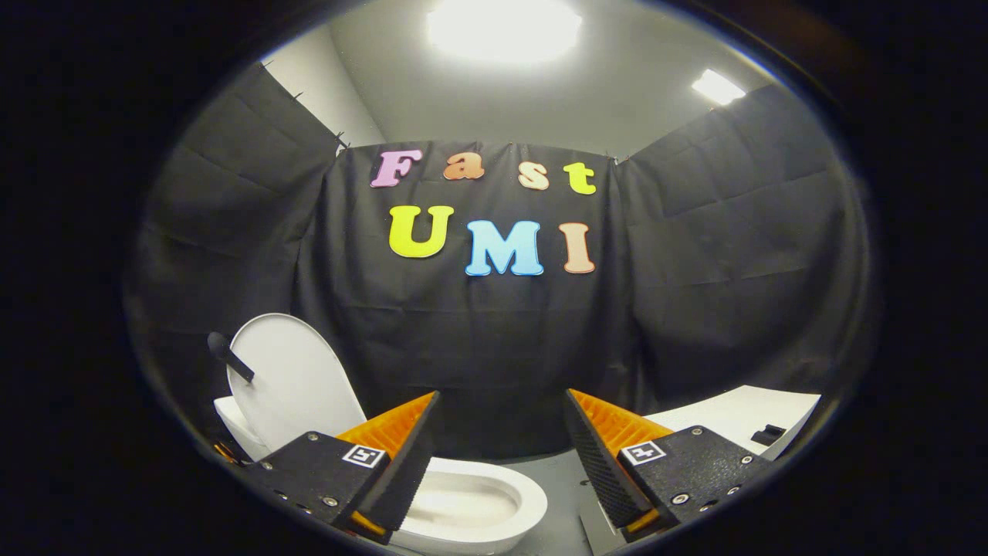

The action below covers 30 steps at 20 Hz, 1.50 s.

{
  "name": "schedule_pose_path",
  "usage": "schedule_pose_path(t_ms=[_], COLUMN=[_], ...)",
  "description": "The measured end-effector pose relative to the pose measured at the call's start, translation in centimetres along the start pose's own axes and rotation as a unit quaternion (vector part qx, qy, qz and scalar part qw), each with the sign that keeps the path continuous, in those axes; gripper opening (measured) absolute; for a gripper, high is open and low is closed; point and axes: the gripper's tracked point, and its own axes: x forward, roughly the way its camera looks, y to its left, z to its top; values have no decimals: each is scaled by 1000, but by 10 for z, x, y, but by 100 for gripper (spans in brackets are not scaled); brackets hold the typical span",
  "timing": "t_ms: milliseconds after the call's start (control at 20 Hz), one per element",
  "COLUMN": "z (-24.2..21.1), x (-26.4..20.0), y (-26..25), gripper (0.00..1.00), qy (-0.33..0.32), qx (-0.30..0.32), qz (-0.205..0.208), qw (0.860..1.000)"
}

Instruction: Open the toilet lid.

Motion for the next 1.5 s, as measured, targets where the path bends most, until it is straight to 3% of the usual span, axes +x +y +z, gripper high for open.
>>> schedule_pose_path(t_ms=[200, 450, 1500], z=[-32, -53, -71], x=[-3, -7, -10], y=[-9, 0, -6], gripper=[95, 95, 95], qy=[18, 28, 59], qx=[-21, -47, -22], qz=[-10, 10, 5], qw=[1000, 998, 998])
